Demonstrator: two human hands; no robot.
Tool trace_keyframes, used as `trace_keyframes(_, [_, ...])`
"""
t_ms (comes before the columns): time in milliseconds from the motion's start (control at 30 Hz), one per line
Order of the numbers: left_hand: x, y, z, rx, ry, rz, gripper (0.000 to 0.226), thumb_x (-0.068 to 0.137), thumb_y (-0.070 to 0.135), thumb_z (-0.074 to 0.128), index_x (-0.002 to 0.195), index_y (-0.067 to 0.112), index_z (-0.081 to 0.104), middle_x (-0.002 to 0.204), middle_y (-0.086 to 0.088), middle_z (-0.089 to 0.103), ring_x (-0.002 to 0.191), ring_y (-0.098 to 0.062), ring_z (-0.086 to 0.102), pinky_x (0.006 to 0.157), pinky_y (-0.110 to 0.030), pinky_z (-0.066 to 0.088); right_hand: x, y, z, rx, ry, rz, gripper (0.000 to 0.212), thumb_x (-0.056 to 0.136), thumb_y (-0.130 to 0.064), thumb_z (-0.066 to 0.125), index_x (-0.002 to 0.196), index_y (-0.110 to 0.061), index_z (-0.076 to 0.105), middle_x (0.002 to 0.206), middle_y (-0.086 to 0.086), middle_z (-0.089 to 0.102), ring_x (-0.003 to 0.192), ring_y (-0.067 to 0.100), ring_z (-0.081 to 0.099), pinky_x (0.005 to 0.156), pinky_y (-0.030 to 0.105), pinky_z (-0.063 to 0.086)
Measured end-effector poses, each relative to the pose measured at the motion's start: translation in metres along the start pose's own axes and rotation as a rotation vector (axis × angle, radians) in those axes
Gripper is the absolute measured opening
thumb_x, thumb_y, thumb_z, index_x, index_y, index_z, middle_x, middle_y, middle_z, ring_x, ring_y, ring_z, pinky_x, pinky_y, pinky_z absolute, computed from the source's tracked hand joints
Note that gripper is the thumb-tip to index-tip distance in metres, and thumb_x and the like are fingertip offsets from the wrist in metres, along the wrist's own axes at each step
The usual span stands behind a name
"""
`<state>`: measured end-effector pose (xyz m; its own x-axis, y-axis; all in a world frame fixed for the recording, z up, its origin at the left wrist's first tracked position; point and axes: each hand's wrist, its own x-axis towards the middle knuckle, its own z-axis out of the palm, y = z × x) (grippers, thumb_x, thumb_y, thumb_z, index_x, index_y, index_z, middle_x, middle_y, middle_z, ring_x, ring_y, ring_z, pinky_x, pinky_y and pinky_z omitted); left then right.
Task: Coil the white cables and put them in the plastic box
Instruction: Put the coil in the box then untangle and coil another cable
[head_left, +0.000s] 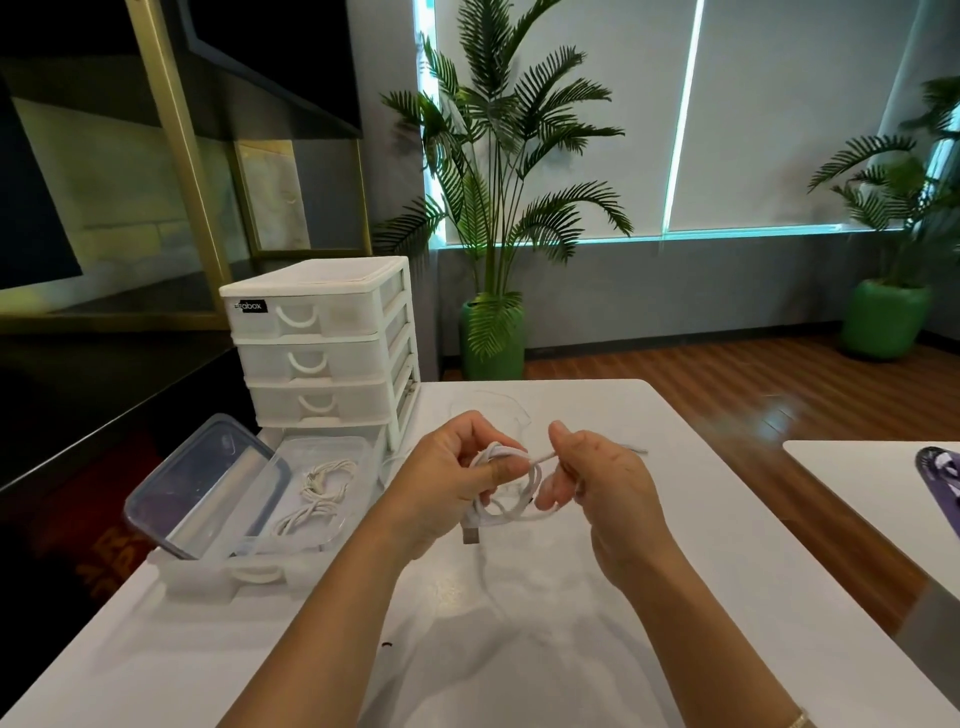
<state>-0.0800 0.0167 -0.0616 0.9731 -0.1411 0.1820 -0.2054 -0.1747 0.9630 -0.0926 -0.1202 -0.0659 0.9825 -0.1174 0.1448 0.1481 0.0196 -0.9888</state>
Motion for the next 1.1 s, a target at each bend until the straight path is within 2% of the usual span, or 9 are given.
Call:
trace_keyframes(133, [0.002,-0.002,-0.004,0.131,0.031,0.053,0.014,0.08,0.018,0.069,0.075,0.024,0.057,0.088,-0.002,0.069,0.078,-0.019,0.059,0.071,-0.03,0.053,0.004,0.001,0.0,-0.036,0.038,0.104,0.037,0.091,-0.039,0.049,0.068,-0.011,0.056,0.037,-0.003,0.048,0.044,0.016,0.047,0.073,0.036,0.047])
trace_keyframes(233, [0.003,-0.005,-0.009,0.128,0.063,0.061,0.015,0.078,0.015,0.071,0.075,0.022,0.058,0.09,-0.003,0.071,0.084,-0.024,0.063,0.077,-0.033,0.055,0.006,-0.001,-0.002,-0.081,0.044,0.158,0.033,0.089,-0.04,0.053,0.076,-0.011,0.061,0.045,0.0,0.042,0.046,0.015,0.035,0.053,0.03,0.041])
trace_keyframes(333, [0.002,-0.003,-0.008,-0.087,0.011,0.022,0.016,0.077,0.007,0.068,0.075,0.017,0.056,0.085,-0.001,0.069,0.081,-0.019,0.063,0.07,-0.021,0.053,0.004,-0.004,-0.002,-0.12,0.038,0.144,0.034,0.088,-0.043,0.052,0.077,-0.012,0.06,0.057,0.001,0.041,0.05,0.014,0.031,0.048,0.026,0.036])
trace_keyframes(467, [-0.001,0.0,0.001,-0.451,-0.014,-0.045,0.016,0.081,0.001,0.059,0.074,0.012,0.051,0.07,0.0,0.07,0.067,-0.017,0.067,0.065,-0.023,0.058,0.002,-0.006,0.0,-0.113,-0.004,0.158,0.037,0.09,-0.046,0.046,0.081,-0.012,0.057,0.064,-0.001,0.054,0.044,0.013,0.035,0.045,0.023,0.038])
trace_keyframes(567, [-0.003,-0.002,0.007,-0.525,-0.019,-0.04,0.016,0.081,0.001,0.059,0.074,0.013,0.051,0.068,0.002,0.07,0.067,-0.018,0.067,0.063,-0.02,0.057,0.003,-0.006,-0.001,-0.082,-0.085,0.224,0.035,0.091,-0.048,0.042,0.089,-0.015,0.057,0.081,0.006,0.065,0.037,0.01,0.037,0.044,0.024,0.04])
trace_keyframes(667, [-0.002,-0.007,0.009,-0.392,-0.013,0.021,0.018,0.077,0.001,0.065,0.077,0.014,0.053,0.071,0.005,0.07,0.074,-0.019,0.064,0.066,-0.022,0.056,0.005,-0.003,-0.004,0.008,-0.139,0.288,0.04,0.093,-0.043,0.044,0.098,-0.006,0.06,0.069,0.008,0.058,0.03,0.008,0.034,0.039,0.022,0.037])
trace_keyframes(800, [0.0,-0.009,0.008,0.036,0.039,0.154,0.029,0.072,0.006,0.075,0.078,0.022,0.052,0.077,0.007,0.066,0.077,-0.013,0.063,0.073,-0.024,0.055,0.007,0.004,-0.005,0.076,-0.12,0.328,0.035,0.094,-0.032,0.05,0.085,0.001,0.058,0.053,0.006,0.047,0.033,0.011,0.033,0.036,0.022,0.032])
trace_keyframes(933, [-0.003,-0.005,0.011,0.4,0.071,0.349,0.038,0.076,0.009,0.074,0.092,0.039,0.056,0.072,0.021,0.055,0.071,-0.003,0.057,0.07,-0.005,0.046,0.011,0.01,-0.008,0.027,-0.095,0.311,0.027,0.09,-0.028,0.058,0.084,-0.001,0.056,0.056,0.009,0.05,0.03,0.01,0.035,0.032,0.021,0.032])
trace_keyframes(1100, [-0.003,-0.007,0.013,0.51,0.079,0.448,0.025,0.078,0.015,0.072,0.103,0.015,0.072,0.08,0.023,0.052,0.074,-0.008,0.056,0.07,-0.012,0.052,0.013,0.011,-0.012,0.008,-0.069,0.29,0.025,0.086,-0.023,0.064,0.075,-0.002,0.055,0.054,0.009,0.051,0.03,0.011,0.036,0.032,0.019,0.03])
